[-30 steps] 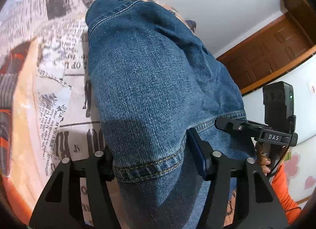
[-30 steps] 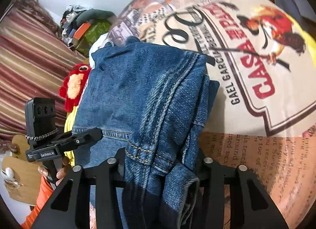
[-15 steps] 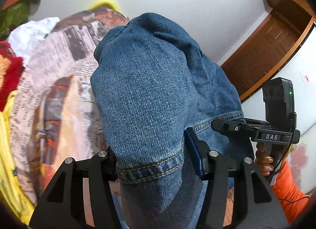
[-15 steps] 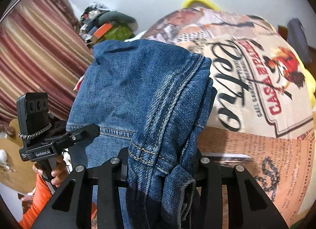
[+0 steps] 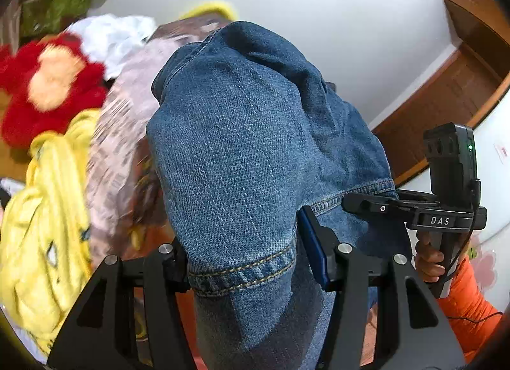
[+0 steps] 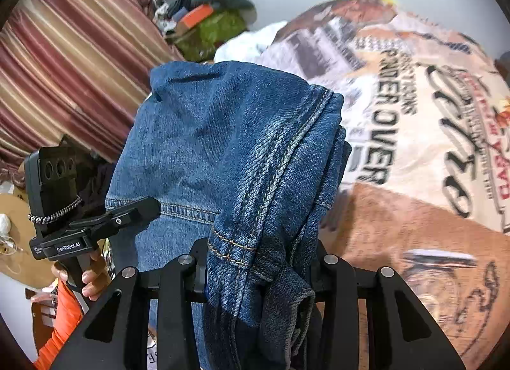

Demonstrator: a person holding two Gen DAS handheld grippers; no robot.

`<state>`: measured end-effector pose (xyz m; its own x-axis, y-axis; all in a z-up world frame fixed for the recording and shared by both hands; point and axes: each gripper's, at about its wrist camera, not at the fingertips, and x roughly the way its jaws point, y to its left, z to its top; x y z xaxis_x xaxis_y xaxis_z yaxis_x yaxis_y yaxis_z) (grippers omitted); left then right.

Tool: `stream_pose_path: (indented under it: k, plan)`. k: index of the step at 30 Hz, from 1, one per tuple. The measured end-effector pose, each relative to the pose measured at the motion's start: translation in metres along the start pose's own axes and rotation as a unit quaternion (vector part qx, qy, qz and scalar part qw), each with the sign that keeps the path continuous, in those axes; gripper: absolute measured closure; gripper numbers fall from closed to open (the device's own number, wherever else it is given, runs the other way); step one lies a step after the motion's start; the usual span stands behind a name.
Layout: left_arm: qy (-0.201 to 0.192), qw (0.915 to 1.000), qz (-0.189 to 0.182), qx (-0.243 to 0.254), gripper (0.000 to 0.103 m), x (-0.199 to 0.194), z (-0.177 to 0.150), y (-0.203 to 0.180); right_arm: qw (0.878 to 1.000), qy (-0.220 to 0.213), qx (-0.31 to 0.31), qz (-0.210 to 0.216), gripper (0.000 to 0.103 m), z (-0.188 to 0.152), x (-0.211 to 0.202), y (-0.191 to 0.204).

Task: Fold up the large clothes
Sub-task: 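Grasp the folded jacket bundle with both grippers and lift it, then lower the jacket bundle onto the bed and open both grippers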

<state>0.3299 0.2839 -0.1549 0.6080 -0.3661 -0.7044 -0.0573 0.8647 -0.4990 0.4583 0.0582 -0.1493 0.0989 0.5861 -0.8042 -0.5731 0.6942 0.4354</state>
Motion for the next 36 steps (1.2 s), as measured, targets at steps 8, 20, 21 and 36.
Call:
stream_pose_path:
  k: [8, 20, 21, 36]
  plan:
    - [0.043, 0.9969, 0.012, -0.064, 0.048, 0.034, -0.024, 0.064, 0.997, 0.073, 0.017, 0.0, 0.066, -0.008, 0.085, -0.002]
    - [0.053, 0.9944, 0.029, -0.087, 0.039, 0.079, -0.041, 0.11, 0.996, 0.083, -0.023, -0.026, 0.056, -0.008, 0.146, -0.019]
    - [0.052, 0.9942, 0.029, -0.089, 0.038, 0.075, -0.042, 0.106, 0.995, 0.084, -0.033, -0.031, 0.055, -0.009, 0.147, -0.018]
    - [0.021, 0.9841, 0.176, 0.017, 0.031, 0.019, -0.09, 0.054, 0.988, 0.06, -0.089, -0.107, 0.023, -0.052, 0.088, -0.006]
